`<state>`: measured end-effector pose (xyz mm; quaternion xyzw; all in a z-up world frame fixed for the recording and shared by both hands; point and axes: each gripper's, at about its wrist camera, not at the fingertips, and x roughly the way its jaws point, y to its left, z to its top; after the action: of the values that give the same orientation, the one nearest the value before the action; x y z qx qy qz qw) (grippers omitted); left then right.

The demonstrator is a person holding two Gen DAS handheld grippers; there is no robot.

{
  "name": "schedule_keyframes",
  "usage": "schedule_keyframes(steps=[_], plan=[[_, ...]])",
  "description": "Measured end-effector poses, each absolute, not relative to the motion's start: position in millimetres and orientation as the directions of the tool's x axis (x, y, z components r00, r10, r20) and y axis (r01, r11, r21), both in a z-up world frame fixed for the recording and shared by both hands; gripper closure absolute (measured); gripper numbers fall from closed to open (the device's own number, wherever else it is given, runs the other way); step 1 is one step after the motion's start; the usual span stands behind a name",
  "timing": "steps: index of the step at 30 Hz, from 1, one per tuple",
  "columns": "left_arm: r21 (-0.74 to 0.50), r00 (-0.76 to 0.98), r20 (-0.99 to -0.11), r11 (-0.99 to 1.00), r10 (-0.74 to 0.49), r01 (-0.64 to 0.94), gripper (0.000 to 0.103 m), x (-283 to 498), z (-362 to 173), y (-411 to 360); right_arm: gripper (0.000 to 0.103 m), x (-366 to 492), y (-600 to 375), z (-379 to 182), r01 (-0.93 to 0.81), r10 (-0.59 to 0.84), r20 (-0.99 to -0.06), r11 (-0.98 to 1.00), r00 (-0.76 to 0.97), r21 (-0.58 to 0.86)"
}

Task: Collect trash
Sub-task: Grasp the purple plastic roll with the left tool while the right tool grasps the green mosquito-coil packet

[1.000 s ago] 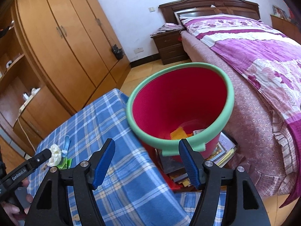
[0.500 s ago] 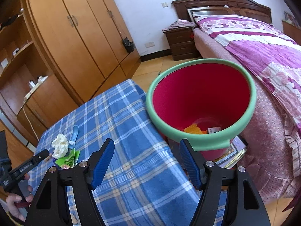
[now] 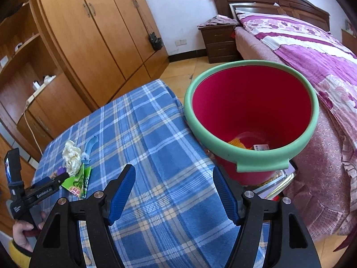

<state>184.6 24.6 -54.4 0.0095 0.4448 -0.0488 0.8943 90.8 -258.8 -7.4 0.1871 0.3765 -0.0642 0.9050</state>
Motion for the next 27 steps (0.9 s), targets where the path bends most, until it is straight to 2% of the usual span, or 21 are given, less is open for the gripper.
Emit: schedule_keyframes(steps=[3,8,14,16,27], plan=[[-0.079,0.582,-0.805,0.993,-0.113,0.084,0.019,186.5,-58.5,29.8,0.030,93.7,-255.8,-9.3,0.251,0.030,-0.711,0.924,0.702,0.287],[-0.116,0.589,-0.795,0.990,-0.141,0.080,0.045,181.8,-57.0,34.6,0.030,96.2,-249.8,-12.4,0.240,0.040,-0.721,0.929,0.692,0.282],[-0.167,0.584,-0.792,0.983,-0.177,0.071,0.065,171.0,-54.4,41.8,0.030,100.7,-237.1,-14.0,0.204,0.064,-0.727,0.940,0.684,0.275],[-0.173,0.575,-0.798,0.983,-0.178,0.065,0.068,168.9,-55.9,43.3,0.030,103.4,-231.4,-13.9,0.187,0.076,-0.728,0.944,0.681,0.273],[-0.170,0.589,-0.794,0.985,-0.154,0.028,0.071,170.4,-56.7,47.3,0.030,119.4,-195.6,-14.3,0.089,0.146,-0.740,0.959,0.657,0.268]])
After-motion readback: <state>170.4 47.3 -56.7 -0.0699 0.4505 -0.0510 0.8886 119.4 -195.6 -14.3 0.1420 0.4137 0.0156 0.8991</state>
